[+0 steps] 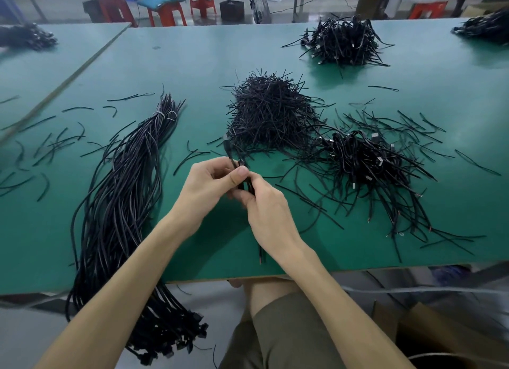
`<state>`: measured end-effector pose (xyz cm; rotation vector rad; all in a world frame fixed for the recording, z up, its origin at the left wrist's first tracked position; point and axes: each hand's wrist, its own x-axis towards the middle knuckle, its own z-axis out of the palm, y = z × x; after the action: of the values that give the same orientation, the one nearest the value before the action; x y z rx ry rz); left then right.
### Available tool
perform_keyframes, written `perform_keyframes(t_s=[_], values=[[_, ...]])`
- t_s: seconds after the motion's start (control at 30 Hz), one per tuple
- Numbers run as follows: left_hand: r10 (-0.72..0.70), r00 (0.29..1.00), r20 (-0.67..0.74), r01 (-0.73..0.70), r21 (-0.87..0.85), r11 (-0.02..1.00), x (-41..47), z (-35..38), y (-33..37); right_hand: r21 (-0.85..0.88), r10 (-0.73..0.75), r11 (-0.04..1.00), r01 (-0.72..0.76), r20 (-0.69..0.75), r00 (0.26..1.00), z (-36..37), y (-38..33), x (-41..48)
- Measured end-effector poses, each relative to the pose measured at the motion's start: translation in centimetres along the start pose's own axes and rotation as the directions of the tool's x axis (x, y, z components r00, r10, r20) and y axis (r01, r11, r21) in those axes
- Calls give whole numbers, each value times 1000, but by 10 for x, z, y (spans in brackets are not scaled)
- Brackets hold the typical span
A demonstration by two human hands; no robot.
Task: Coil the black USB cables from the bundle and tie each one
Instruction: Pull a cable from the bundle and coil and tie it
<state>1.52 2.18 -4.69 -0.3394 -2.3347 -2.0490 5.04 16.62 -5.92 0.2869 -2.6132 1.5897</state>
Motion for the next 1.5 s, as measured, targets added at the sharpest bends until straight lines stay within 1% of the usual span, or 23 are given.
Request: perform_keyframes(t_s=[0.2,0.27,0.33,0.4,0.43,0.5,0.57,0.63,0.67,0.7,0.73,0.8,0.87,0.93,0.97,1.0,1.07,1.1,1.17,1.2,1.27,1.4,1.5], values=[[-29,999,-45,29,10,1000,1,1,-2,-36,-40,999,39,-37,998,1,5,2],[-58,993,-100,57,-10,998,1,-1,-4,-40,-45,998,44,-30,999,1,4,2],[-130,983,-126,125,-48,991,1,-3,-2,-68,-60,996,60,-2,998,1,1,2],[-171,981,-95,170,-19,985,3,-9,1,-142,-54,988,62,62,997,-2,-4,4],[-179,982,-67,180,8,984,5,-13,2,-206,-50,976,68,93,994,-4,-6,6],[-182,983,-10,182,44,982,11,-23,5,-379,-72,918,119,134,988,-9,-9,12],[-190,981,22,189,61,980,18,-31,7,-524,-113,830,191,178,978,-15,-11,21],[-188,982,2,186,121,975,24,-37,10,-613,-146,748,253,221,964,-20,-10,32],[-153,988,-19,154,201,967,28,-40,11,-647,-163,709,281,237,958,-22,-10,38],[-94,995,-17,94,315,944,32,-44,11,-673,-181,673,308,253,950,-23,-9,43],[-30,999,25,16,440,898,35,-48,12,-689,-200,644,333,268,942,-24,-7,48],[48,982,185,-155,623,767,40,-54,16,-707,-229,600,374,296,927,-25,-2,55],[16,953,301,-247,747,618,45,-53,15,-715,-249,571,404,319,915,-26,2,60],[-63,936,345,-284,850,444,49,-49,14,-712,-274,559,424,324,906,-25,7,64],[-86,931,356,-296,869,397,51,-47,13,-714,-285,558,423,315,905,-25,9,65],[-89,926,366,-307,871,383,51,-46,12,-715,-297,560,419,299,907,-25,11,66],[-56,920,387,-334,852,403,51,-44,10,-715,-318,571,403,259,912,-23,15,67],[-48,919,391,-334,838,431,51,-42,9,-713,-322,579,397,248,914,-23,16,67],[-81,926,368,-282,819,500,49,-35,5,-698,-321,591,405,257,912,-20,19,68],[-105,931,350,-250,819,516,48,-31,2,-690,-315,599,406,262,912,-19,20,69],[-103,941,323,-227,824,519,49,-25,-4,-688,-300,618,382,243,923,-19,21,69],[37,960,277,-249,789,561,46,-23,-12,-711,-283,627,320,175,943,-18,24,68],[102,965,241,-256,791,556,44,-22,-14,-714,-287,625,316,166,943,-17,26,69]])
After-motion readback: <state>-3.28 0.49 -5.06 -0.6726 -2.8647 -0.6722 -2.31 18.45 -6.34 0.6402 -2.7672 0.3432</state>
